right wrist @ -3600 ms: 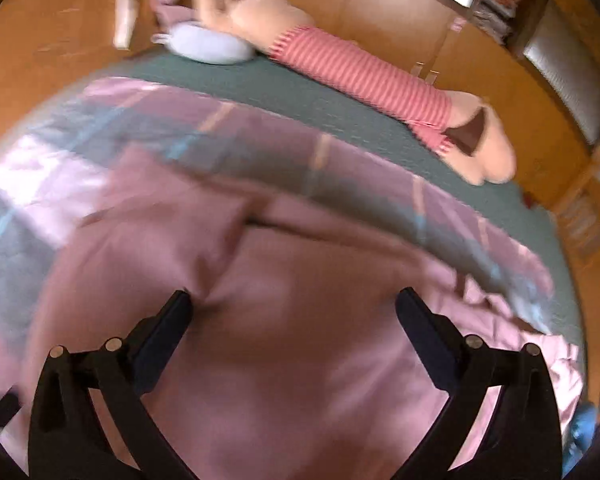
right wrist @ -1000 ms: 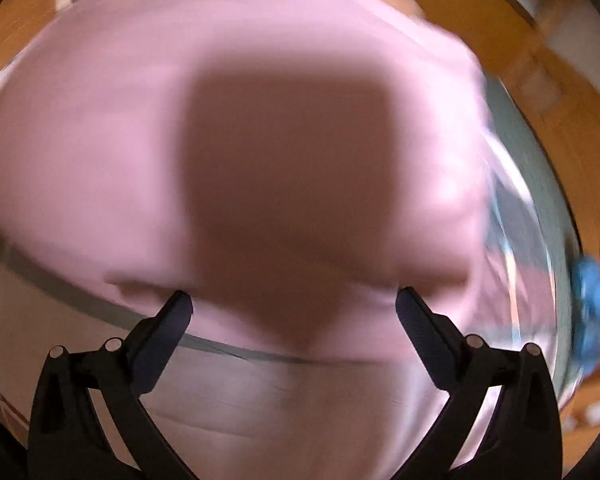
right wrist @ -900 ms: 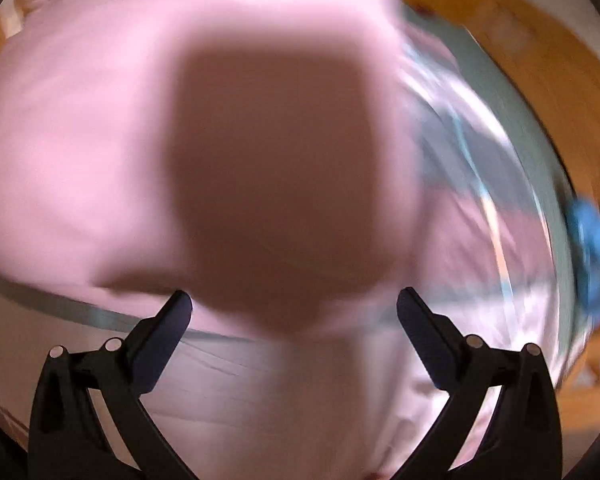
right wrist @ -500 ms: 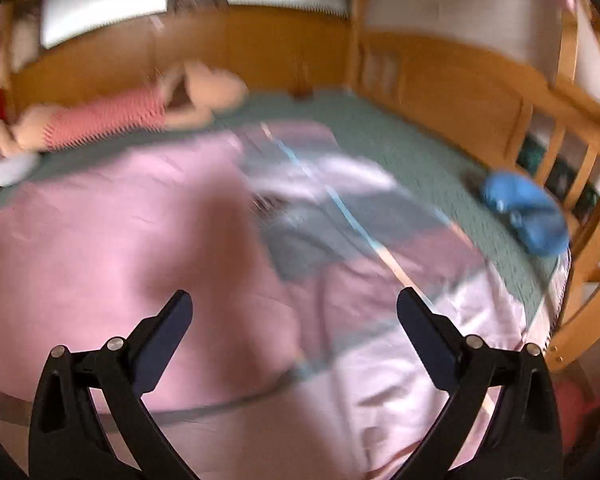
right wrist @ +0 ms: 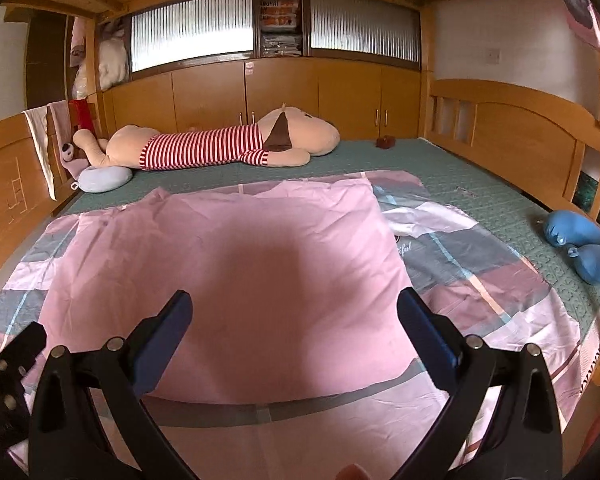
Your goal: Fold large clothes
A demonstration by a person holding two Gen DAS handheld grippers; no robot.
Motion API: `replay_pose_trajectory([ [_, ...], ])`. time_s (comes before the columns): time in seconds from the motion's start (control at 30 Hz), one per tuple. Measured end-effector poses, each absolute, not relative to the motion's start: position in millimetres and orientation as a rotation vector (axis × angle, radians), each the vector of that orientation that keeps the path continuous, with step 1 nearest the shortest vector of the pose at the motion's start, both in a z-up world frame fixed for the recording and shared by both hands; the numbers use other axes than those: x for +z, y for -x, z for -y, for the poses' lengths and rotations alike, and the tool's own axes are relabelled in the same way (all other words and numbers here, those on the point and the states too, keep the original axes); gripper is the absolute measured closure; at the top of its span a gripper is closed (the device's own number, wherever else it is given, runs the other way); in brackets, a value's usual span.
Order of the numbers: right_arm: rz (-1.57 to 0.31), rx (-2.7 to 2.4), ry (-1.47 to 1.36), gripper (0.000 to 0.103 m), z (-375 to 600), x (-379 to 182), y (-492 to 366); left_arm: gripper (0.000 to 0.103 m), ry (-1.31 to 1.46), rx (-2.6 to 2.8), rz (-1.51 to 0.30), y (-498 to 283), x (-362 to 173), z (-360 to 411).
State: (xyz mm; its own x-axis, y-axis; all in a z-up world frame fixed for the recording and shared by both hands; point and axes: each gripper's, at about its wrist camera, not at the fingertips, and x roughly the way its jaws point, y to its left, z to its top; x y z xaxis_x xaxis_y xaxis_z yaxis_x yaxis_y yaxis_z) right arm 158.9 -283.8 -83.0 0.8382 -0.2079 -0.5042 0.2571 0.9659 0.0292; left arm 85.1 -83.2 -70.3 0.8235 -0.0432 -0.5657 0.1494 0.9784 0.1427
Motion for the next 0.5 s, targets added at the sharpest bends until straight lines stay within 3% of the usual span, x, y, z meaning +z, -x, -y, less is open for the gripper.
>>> replay_pose_trajectory([
  [0.5,-0.509,-0.235,0.037,0.001,247.2,-98.7,-147.4,0.002,-0.145,-0.083,-0.606,-82.1,-68.4,70.5],
])
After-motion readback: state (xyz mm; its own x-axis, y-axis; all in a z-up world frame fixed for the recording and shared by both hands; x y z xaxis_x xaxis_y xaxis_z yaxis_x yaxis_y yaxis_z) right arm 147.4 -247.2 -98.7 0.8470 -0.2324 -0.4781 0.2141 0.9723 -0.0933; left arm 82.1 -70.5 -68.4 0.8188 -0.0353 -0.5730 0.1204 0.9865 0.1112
